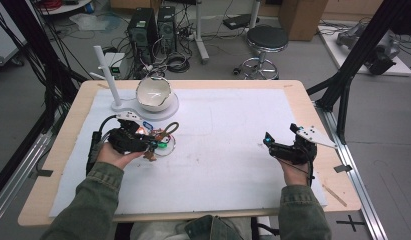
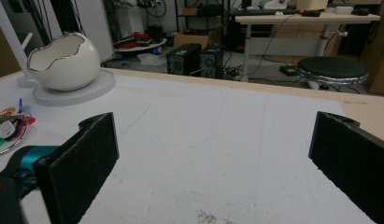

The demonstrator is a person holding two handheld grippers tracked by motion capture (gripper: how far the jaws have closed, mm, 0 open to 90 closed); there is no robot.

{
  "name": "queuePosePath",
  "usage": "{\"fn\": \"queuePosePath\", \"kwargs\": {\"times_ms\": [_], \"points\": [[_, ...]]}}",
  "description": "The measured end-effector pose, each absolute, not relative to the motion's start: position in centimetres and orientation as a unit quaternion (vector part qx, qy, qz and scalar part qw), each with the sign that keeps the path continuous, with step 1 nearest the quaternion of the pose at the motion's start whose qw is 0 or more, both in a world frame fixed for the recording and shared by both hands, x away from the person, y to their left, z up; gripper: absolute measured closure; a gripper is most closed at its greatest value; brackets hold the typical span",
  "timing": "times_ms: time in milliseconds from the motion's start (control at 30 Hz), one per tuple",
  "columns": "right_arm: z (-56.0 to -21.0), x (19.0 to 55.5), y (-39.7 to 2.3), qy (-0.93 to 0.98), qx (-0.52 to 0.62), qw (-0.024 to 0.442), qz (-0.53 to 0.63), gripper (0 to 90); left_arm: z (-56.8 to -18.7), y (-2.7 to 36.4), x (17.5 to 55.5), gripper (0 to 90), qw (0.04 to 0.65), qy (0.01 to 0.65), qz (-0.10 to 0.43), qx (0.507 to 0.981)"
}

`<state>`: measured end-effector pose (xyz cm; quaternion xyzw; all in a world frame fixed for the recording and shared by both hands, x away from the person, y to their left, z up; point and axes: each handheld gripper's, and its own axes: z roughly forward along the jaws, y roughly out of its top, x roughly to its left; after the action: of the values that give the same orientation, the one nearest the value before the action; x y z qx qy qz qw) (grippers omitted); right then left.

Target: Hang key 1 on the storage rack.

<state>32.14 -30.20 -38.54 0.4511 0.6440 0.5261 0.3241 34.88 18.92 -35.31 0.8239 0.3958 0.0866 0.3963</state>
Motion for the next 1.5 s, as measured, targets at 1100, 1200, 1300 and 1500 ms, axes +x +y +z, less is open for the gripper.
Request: {"fn": "queuePosePath", "kwargs": {"times_ms": [1100, 1200, 1300, 1500], "points": [[-38.6, 32.2, -30.1, 0.647, 0.452, 0.324, 0.522, 0.4, -31.8, 28.4, 36.1, 71.1, 0.427, 0.481, 0.131, 0.754], [-38.6, 32.1, -30.1, 0.646, 0.453, 0.324, 0.522, 0.4, -31.3, 29.3, 35.9, 71.1, 0.441, 0.492, 0.137, 0.738], [-38.6, 32.1, -30.0, 0.646, 0.453, 0.325, 0.521, 0.4, -30.8, 30.2, 35.8, 71.1, 0.452, 0.493, 0.139, 0.730], [-38.6, 32.0, -30.0, 0.646, 0.453, 0.329, 0.519, 0.4, -30.3, 31.9, 36.2, 71.1, 0.449, 0.506, 0.151, 0.721]]}}
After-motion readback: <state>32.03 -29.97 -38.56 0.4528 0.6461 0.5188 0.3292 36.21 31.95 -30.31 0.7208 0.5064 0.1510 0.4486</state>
